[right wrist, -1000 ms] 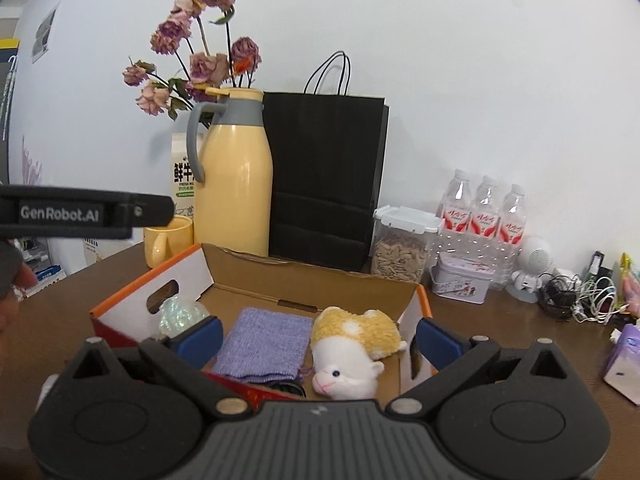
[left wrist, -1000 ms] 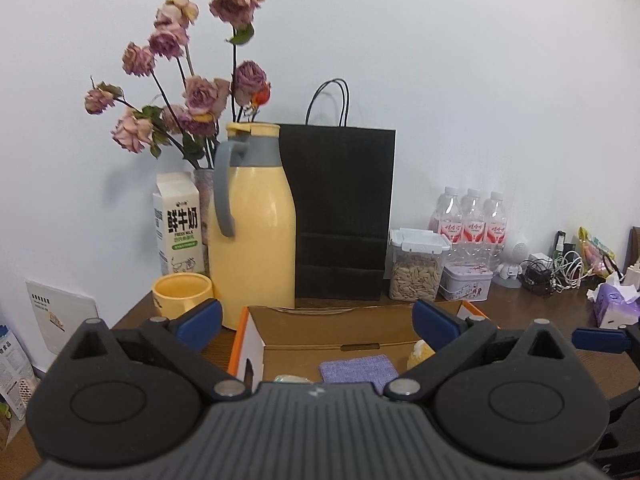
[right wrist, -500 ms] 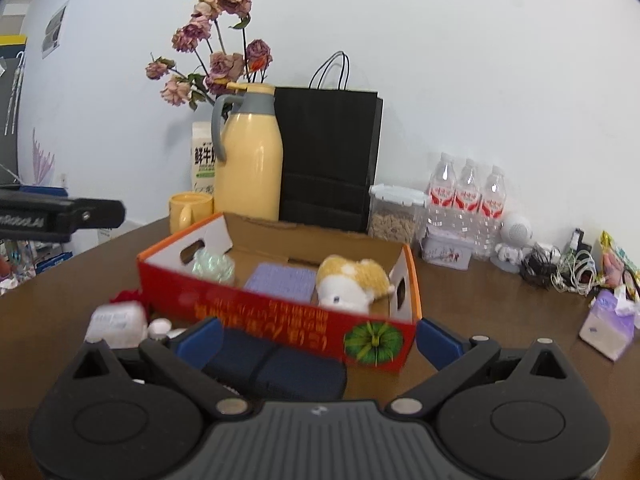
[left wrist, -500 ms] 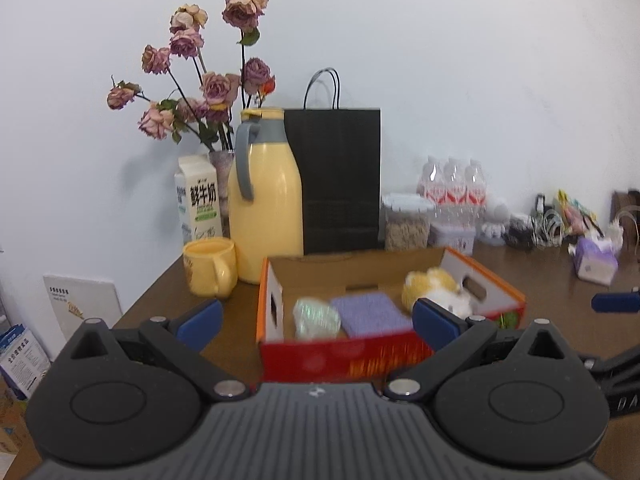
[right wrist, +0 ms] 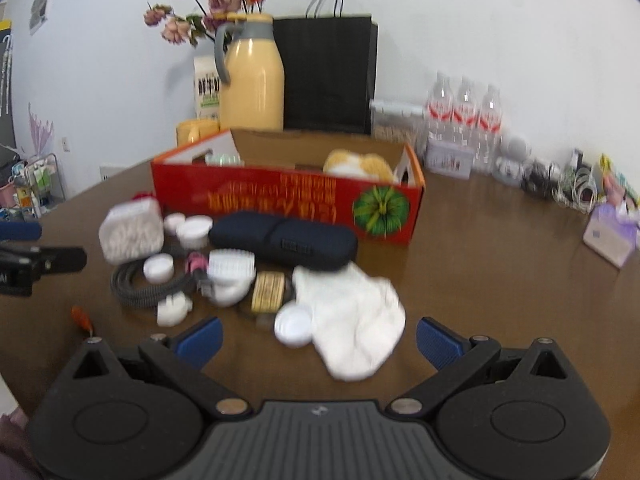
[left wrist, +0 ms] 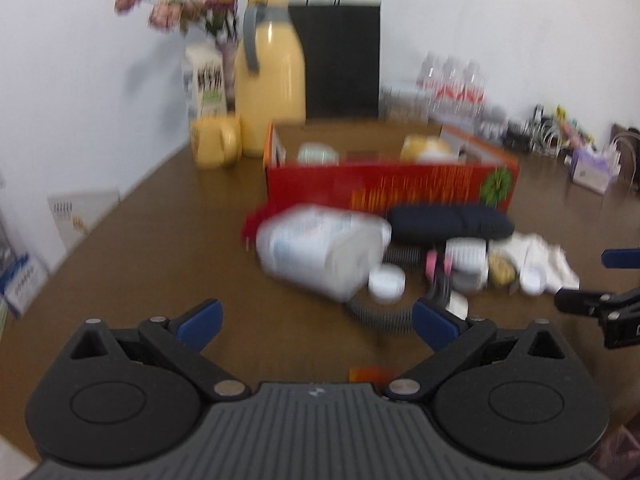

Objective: Organize objects
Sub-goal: 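Return to the table and grasp the small orange item with the left tool, then carry the orange item into the box with the left tool while the right tool carries a white cap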

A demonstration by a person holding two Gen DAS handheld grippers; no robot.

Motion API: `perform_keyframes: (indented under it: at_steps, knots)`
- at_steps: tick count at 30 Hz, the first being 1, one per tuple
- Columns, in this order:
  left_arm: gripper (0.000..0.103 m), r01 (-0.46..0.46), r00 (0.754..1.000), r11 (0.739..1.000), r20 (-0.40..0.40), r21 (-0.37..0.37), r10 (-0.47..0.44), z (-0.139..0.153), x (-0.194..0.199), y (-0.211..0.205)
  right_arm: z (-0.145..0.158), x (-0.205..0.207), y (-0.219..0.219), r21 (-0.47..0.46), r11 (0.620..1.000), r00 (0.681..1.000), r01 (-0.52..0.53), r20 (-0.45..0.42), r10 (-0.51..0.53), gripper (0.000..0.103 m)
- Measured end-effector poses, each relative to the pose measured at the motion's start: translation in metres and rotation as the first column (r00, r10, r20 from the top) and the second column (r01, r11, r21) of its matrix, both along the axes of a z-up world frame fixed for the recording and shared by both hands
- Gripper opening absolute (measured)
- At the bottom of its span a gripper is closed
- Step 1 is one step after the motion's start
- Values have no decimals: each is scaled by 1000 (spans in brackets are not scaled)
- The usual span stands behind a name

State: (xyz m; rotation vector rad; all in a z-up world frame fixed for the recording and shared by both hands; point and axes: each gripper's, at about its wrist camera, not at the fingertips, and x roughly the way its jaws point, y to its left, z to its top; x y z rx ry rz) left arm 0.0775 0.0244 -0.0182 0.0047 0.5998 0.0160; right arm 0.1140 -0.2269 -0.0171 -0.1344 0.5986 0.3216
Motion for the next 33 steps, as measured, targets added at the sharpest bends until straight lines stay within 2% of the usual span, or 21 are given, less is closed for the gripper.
perform_keyframes:
  at_steps: [5,7,10,12,13,15,16,17,18,23,28,31,33]
  knots:
    - [103,-25,998,999,-64,-40,22,-18,-8,1,-13,-7,-1,5,1000,999,2,-40,-1,103]
    - [103,-12,997,1000,-70,-28,10,-21,-11,-4,-14,-8,0,2,1000,999,0,-37,0,103]
    - [97,3,997,1000,-79,-21,-5,-23,-12,-11,-14,-9,2,5,1000,999,-9,-30,9,103]
    - [84,4,997,1000,-81,-21,-5,-25,-10,-13,-15,-9,3,4,1000,999,-14,-32,14,103]
    - [83,2,997,1000,-77,-16,-4,-25,-10,-14,-15,-9,3,2,1000,999,-16,-32,16,103]
    - [71,12,998,1000,-68,-17,-13,-24,-10,-16,-17,-8,4,2,1000,999,-17,-35,17,103]
    - [68,18,998,1000,-63,-15,-19,-24,-10,-18,-17,-8,4,2,1000,999,-17,-37,17,103]
    - [57,24,998,1000,-58,-12,-24,-24,-10,-19,-18,-7,5,3,1000,999,-17,-37,17,103]
    - [38,29,998,1000,-51,-3,-29,-24,-10,-21,-18,-7,5,3,1000,999,-16,-36,16,103]
    - [39,42,998,999,-42,-10,-42,-24,-10,-23,-20,-5,6,0,1000,999,-17,-29,17,101]
    - [38,45,998,999,-37,-22,-45,-23,-10,-23,-19,-2,8,-17,999,999,-33,-1,33,93]
    - [38,42,999,999,-29,-26,-42,-23,-11,-21,-19,3,12,-36,998,998,-53,16,54,74]
    - [38,39,999,999,-21,-28,-40,-21,-12,-20,-20,7,14,-44,997,997,-70,21,71,71]
